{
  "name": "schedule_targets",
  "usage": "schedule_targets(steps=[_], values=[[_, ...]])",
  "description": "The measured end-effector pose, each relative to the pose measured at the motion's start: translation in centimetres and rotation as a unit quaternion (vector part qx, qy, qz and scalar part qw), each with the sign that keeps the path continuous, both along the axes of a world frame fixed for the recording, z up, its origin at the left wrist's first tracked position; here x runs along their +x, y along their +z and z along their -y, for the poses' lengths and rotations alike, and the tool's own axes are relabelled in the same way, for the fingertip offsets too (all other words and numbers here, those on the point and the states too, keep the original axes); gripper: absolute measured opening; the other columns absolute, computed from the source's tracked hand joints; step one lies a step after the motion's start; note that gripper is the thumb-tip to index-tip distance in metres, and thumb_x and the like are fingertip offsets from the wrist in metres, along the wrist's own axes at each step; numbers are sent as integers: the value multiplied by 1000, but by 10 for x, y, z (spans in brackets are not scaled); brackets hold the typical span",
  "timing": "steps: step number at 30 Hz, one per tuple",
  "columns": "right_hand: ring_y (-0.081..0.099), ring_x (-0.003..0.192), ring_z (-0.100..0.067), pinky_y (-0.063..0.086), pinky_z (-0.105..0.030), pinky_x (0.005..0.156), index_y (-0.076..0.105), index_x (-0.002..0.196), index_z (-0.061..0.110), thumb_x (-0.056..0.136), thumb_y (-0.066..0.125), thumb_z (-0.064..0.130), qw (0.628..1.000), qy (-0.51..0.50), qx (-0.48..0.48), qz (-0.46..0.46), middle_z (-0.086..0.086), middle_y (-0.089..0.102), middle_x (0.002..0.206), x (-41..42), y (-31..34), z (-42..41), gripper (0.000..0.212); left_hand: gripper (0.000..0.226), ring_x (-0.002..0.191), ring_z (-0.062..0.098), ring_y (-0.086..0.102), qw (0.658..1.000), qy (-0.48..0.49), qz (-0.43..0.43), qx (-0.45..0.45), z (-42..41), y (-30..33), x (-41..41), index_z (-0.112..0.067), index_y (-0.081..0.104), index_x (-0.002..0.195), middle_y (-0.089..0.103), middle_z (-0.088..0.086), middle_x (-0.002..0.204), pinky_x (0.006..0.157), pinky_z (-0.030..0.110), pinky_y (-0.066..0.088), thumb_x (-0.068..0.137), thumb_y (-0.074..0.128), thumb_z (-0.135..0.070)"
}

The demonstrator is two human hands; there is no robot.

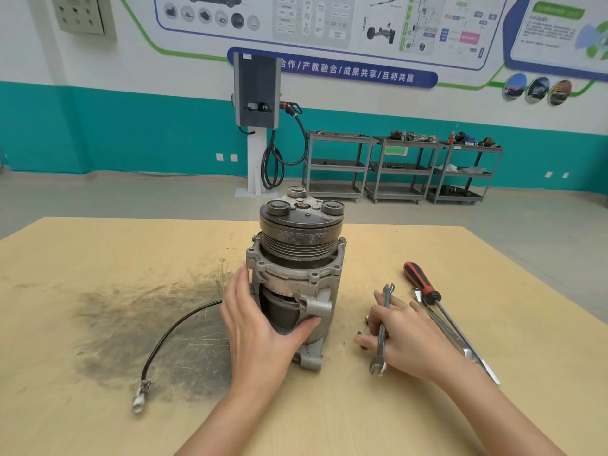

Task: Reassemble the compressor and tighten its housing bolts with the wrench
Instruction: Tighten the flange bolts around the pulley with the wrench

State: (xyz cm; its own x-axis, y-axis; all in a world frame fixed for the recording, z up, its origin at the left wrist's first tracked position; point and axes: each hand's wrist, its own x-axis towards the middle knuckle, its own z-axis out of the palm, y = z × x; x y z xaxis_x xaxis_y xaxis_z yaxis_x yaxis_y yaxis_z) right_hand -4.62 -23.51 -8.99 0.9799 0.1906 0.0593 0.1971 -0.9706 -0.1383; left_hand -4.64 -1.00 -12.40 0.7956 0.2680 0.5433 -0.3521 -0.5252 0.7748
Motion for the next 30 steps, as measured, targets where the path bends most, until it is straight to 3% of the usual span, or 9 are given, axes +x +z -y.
schedule_targets(steps=[4,7,10,14,17,19,23,26,30], values=[[20,147,-19,16,-50,118,55,105,26,87,43,73,996,-28,-81,-7,-6,41,150,1,-8,-4,51,128,142,11,15,1000,-4,6,1,0,-1,0,-14,16,155,21,1,156,116,37,16,57,87,-52],[26,143,-20,18,-50,117,55,106,25,94,43,61,996,-29,-82,5,-3,50,138,0,-11,-7,40,127,141,11,16,1000,-6,3,-1,0,-1,0,-14,16,155,23,0,155,115,35,15,56,85,-54],[22,147,-17,17,-49,118,55,103,25,96,47,53,998,-31,-53,19,-3,51,140,-1,-9,-6,30,128,142,13,16,1000,-7,-4,-8,1,1,-1,-13,17,155,23,2,155,115,35,15,53,72,-68],[25,147,-11,30,-40,114,54,85,28,90,62,44,984,-23,158,81,-9,58,137,-4,17,-9,19,128,141,12,16,1000,-8,-1,-9,1,0,0,-14,16,154,21,-3,154,114,37,16,53,67,-73],[44,137,-15,32,-32,111,61,79,33,78,67,44,930,-2,348,120,-4,53,142,-13,52,-18,13,128,142,14,16,1000,-9,0,-6,1,-1,1,-13,16,154,20,-3,154,114,38,17,53,67,-73],[50,132,-13,38,-36,111,64,79,35,71,67,46,906,23,399,139,-1,55,140,-20,72,-26,14,128,142,15,16,1000,-9,1,-6,1,-1,0,-12,16,154,21,-1,154,115,38,17,53,67,-73],[50,132,-15,38,-31,106,67,85,26,71,67,45,936,53,288,198,-7,58,137,-25,97,-38,24,127,141,17,17,1000,-10,5,-4,1,0,0,-11,17,154,22,2,154,114,37,17,54,68,-71],[55,126,-26,36,-48,109,70,92,17,76,74,37,962,55,133,232,-9,56,140,-21,102,-43,25,127,142,18,18,1000,-10,5,-3,1,0,0,-10,18,154,22,2,154,115,37,17,55,71,-69],[63,116,-34,35,-59,105,71,88,14,77,76,31,950,62,21,304,-16,62,130,-16,96,-42,21,126,142,16,17,1000,-8,10,0,1,-1,1,-12,18,154,22,0,154,116,38,18,56,76,-66]])
